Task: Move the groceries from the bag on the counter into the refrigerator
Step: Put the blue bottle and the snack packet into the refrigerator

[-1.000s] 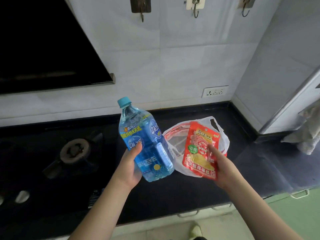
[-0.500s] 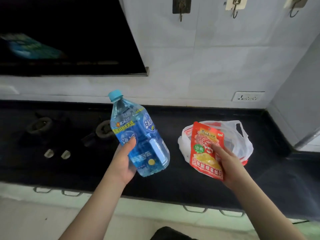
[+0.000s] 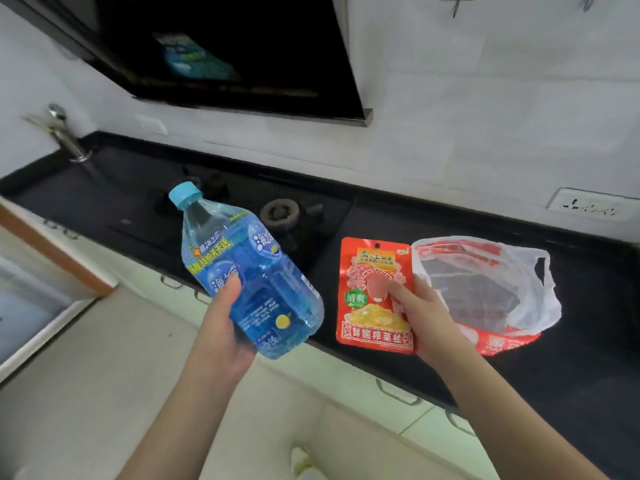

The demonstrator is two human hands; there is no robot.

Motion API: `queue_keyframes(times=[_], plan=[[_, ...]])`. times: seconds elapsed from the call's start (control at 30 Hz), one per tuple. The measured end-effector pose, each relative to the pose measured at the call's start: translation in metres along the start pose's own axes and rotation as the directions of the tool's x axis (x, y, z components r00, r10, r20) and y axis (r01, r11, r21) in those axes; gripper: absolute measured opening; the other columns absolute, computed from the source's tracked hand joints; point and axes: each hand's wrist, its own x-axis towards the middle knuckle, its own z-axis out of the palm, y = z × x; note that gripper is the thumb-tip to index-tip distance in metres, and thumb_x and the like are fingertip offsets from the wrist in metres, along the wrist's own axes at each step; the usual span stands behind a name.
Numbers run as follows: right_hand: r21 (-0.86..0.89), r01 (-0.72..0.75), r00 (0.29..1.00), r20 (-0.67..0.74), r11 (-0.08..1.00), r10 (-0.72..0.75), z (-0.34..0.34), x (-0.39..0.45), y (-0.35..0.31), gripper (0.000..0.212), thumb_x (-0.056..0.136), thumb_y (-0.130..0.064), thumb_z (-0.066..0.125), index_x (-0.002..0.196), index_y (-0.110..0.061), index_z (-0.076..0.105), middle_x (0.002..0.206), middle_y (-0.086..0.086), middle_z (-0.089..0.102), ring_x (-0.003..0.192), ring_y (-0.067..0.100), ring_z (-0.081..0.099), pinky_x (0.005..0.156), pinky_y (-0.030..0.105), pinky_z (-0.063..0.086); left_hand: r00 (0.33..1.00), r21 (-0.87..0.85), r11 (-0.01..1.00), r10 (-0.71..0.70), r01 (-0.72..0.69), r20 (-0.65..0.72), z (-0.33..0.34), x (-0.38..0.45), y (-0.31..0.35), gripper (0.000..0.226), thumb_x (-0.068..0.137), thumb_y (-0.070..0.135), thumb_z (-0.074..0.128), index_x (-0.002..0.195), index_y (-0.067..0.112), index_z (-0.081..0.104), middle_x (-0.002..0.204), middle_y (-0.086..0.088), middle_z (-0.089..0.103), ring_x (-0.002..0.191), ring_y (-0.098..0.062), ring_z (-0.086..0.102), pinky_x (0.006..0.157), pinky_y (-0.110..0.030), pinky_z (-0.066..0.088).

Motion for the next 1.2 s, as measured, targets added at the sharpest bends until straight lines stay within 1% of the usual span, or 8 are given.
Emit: queue_keyframes(times=[0.07, 0.17, 0.23, 0.43, 0.57, 0.97, 1.07, 1.2], plan=[[-0.049, -0.004, 0.997, 0.079, 0.999, 0.008, 0.017, -0.001, 0.003, 0.051, 0.074, -0.054, 0.071, 0.119, -0.037, 0.055, 0.108, -0.007, 0.072, 0.086, 0.021, 0.074, 0.081, 0.048, 0.059, 0.998, -0.045, 0.998, 0.037, -0.039, -0.046, -0.012, -0.016, 0.006, 0.045, 0.063, 0.052, 0.079, 0.101, 0.027, 0.077, 0.112, -0.004, 0.072, 0.102, -0.023, 0.07, 0.079, -0.043, 0.059], [-0.072, -0.027, 0.984, 0.176, 0.997, 0.039, 0.039, -0.004, 0.015, 0.044, 0.081, -0.048, 0.071, 0.119, -0.035, 0.056, 0.107, -0.006, 0.073, 0.086, 0.022, 0.075, 0.082, 0.049, 0.059, 0.991, -0.077, 0.993, 0.076, -0.085, -0.111, -0.036, -0.038, 0.016, 0.084, 0.057, 0.054, 0.085, 0.13, 0.019, 0.061, 0.133, -0.01, 0.061, 0.122, -0.03, 0.058, 0.097, -0.052, 0.049], [-0.084, -0.063, 0.973, 0.218, 0.994, 0.08, 0.056, -0.006, 0.025, 0.047, 0.082, -0.048, 0.072, 0.124, -0.033, 0.055, 0.11, -0.004, 0.073, 0.089, 0.025, 0.074, 0.083, 0.052, 0.058, 0.985, -0.113, 0.986, 0.109, -0.125, -0.136, -0.052, -0.054, 0.024, 0.097, 0.055, 0.053, 0.087, 0.138, 0.016, 0.051, 0.135, -0.01, 0.058, 0.124, -0.03, 0.056, 0.097, -0.052, 0.048], [-0.186, -0.072, 0.912, 0.386, 0.98, 0.141, 0.131, -0.022, 0.041, 0.047, 0.074, -0.048, 0.074, 0.117, -0.034, 0.058, 0.104, -0.004, 0.075, 0.085, 0.024, 0.075, 0.082, 0.051, 0.058, 0.96, -0.059, 0.97, 0.221, -0.234, -0.169, -0.101, -0.112, 0.051, 0.067, 0.058, 0.045, 0.089, 0.116, 0.018, 0.07, 0.12, -0.007, 0.069, 0.11, -0.025, 0.065, 0.091, -0.046, 0.053], [-0.204, -0.061, 0.863, 0.481, 0.977, 0.154, 0.191, -0.036, 0.053, 0.03, 0.087, -0.036, 0.069, 0.116, -0.032, 0.061, 0.102, -0.001, 0.076, 0.087, 0.026, 0.074, 0.082, 0.049, 0.058, 0.912, 0.05, 0.947, 0.32, -0.318, -0.256, -0.132, -0.156, 0.068, 0.048, 0.064, 0.043, 0.083, 0.107, 0.023, 0.075, 0.11, -0.001, 0.073, 0.103, -0.019, 0.069, 0.083, -0.037, 0.056], [-0.348, 0.026, 0.609, 0.749, 0.937, 0.261, 0.418, -0.154, 0.137, 0.032, 0.091, -0.027, 0.065, 0.122, -0.021, 0.059, 0.106, 0.007, 0.075, 0.09, 0.032, 0.073, 0.077, 0.044, 0.057, 0.708, -0.01, 0.87, 0.395, -0.493, -0.585, -0.291, -0.33, 0.139, 0.075, 0.073, 0.034, 0.081, 0.135, 0.004, 0.05, 0.13, -0.02, 0.058, 0.118, -0.037, 0.058, 0.092, -0.049, 0.05], [-0.366, 0.028, 0.562, 0.775, 0.93, 0.288, 0.467, -0.182, 0.156, 0.026, 0.094, -0.024, 0.061, 0.12, -0.022, 0.06, 0.104, 0.007, 0.075, 0.086, 0.03, 0.074, 0.065, 0.038, 0.058, 0.65, 0.027, 0.847, 0.427, -0.531, -0.629, -0.325, -0.367, 0.157, 0.081, 0.075, 0.034, 0.079, 0.141, 0.004, 0.043, 0.14, -0.024, 0.049, 0.127, -0.042, 0.05, 0.102, -0.056, 0.042], [-0.376, -0.037, 0.53, 0.778, 0.926, 0.338, 0.518, -0.21, 0.184, 0.025, 0.097, -0.015, 0.052, 0.121, -0.018, 0.058, 0.102, 0.009, 0.074, 0.077, 0.025, 0.074, 0.053, 0.032, 0.056, 0.61, 0.037, 0.83, 0.437, -0.556, -0.661, -0.364, -0.405, 0.175, 0.08, 0.069, 0.035, 0.084, 0.136, 0.007, 0.05, 0.133, -0.02, 0.057, 0.122, -0.04, 0.055, 0.093, -0.05, 0.049]])
